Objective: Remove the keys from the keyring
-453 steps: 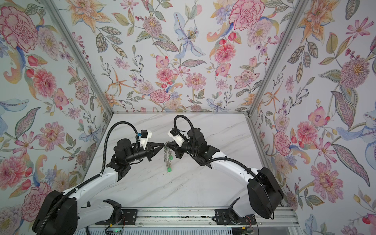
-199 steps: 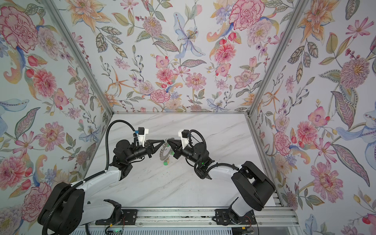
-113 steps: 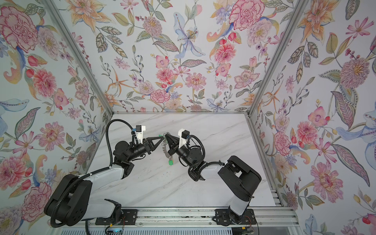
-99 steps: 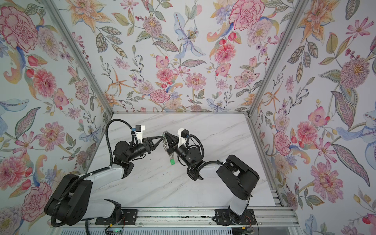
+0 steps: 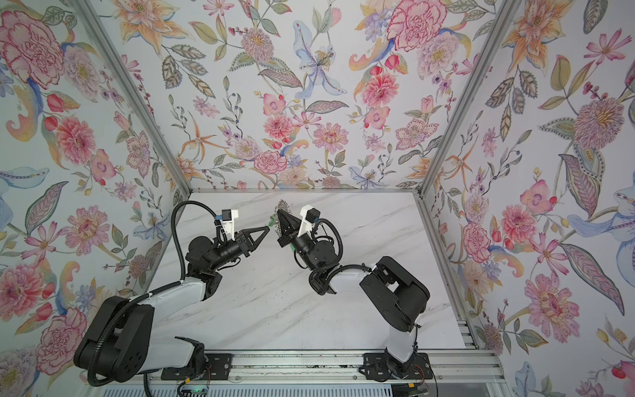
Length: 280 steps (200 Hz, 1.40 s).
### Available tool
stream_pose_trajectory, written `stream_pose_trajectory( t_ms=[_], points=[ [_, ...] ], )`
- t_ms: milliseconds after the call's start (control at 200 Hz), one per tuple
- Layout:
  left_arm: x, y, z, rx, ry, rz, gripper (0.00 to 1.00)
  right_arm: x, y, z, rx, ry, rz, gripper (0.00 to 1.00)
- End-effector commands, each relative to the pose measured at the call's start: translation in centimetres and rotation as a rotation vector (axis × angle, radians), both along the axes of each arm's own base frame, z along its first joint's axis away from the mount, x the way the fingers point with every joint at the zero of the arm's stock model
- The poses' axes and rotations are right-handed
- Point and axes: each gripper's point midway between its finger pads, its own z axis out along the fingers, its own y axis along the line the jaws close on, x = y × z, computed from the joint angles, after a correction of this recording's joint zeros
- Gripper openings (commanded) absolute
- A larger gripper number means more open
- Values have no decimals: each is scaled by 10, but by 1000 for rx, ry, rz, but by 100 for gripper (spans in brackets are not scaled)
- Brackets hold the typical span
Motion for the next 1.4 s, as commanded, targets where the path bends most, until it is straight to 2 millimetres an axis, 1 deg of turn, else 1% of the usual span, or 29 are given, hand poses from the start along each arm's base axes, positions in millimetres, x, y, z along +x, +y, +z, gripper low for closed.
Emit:
stream_pose_trajectory(
  t_ms=[0, 125, 205, 250, 340, 390, 425, 540, 571, 621, 701, 796, 861, 951, 976, 986, 1011, 1016, 1041, 1086, 1116, 1161, 1171, 1181, 1241, 1246, 1291, 1376, 1396],
  points=[
    [-3, 18, -16, 97, 23, 37, 0, -11, -36, 48, 121, -99, -15, 0],
    [-3, 24, -10, 136, 2, 57, 0, -10, -41, 34, 58, -70, -23, 0],
    [1, 28, -14, 177, 2, 83, 0, -11, -42, 26, 4, -56, -26, 0],
    [4, 31, -22, 214, 6, 104, 0, -10, -44, 19, -35, -39, -31, 0],
    [12, 40, -51, 348, 65, 153, 0, -12, -48, 7, -130, -14, -35, 0],
    [18, 49, -71, 437, 107, 199, 0, -12, -52, -1, -186, 14, -44, 0],
    [21, 56, -85, 487, 135, 231, 0, -11, -54, -11, -241, 48, -50, 0],
    [23, 70, -124, 592, 208, 280, 0, -17, -71, -34, -368, 121, -84, 0],
    [23, 71, -132, 603, 224, 280, 0, -20, -78, -36, -384, 132, -105, 0],
    [22, 72, -145, 615, 247, 278, 0, -22, -89, -46, -428, 177, -140, 0],
    [21, 69, -164, 616, 283, 252, 0, -26, -102, -56, -485, 228, -175, 0],
    [23, 65, -183, 629, 318, 231, 0, -28, -113, -68, -546, 288, -195, 0],
    [26, 64, -192, 638, 336, 225, 1, -26, -118, -76, -592, 330, -204, 0],
    [33, 62, -196, 645, 337, 221, 9, -16, -125, -83, -616, 378, -226, 0],
    [35, 62, -193, 642, 329, 226, 15, -11, -127, -86, -620, 398, -228, 0],
    [35, 62, -202, 650, 350, 221, 17, -9, -128, -88, -623, 409, -230, 0],
    [37, 63, -204, 655, 354, 225, 23, -5, -126, -93, -631, 433, -219, 0],
    [37, 63, -204, 656, 354, 225, 25, -5, -126, -93, -632, 437, -216, 0],
    [39, 63, -204, 659, 354, 232, 31, 6, -135, -98, -629, 469, -238, 0],
    [42, 66, -201, 663, 345, 251, 40, 16, -138, -107, -629, 503, -244, 0],
    [43, 69, -199, 666, 342, 267, 44, 23, -139, -112, -633, 524, -246, 0],
    [44, 72, -198, 677, 338, 288, 47, 33, -138, -119, -639, 549, -246, 0],
    [45, 72, -189, 671, 315, 299, 48, 35, -138, -120, -641, 553, -246, 0],
    [45, 73, -185, 669, 306, 305, 49, 37, -138, -121, -642, 556, -248, 0],
    [44, 78, -177, 671, 286, 338, 53, 51, -138, -130, -659, 587, -264, 0],
    [44, 78, -176, 671, 284, 340, 53, 51, -139, -133, -665, 595, -263, 0],
    [43, 81, -171, 675, 270, 359, 55, 64, -138, -137, -662, 618, -255, 0],
    [39, 91, -164, 691, 253, 408, 59, 85, -135, -153, -659, 682, -218, 0],
    [38, 93, -161, 693, 247, 421, 60, 89, -134, -156, -658, 686, -213, 3]
  ],
)
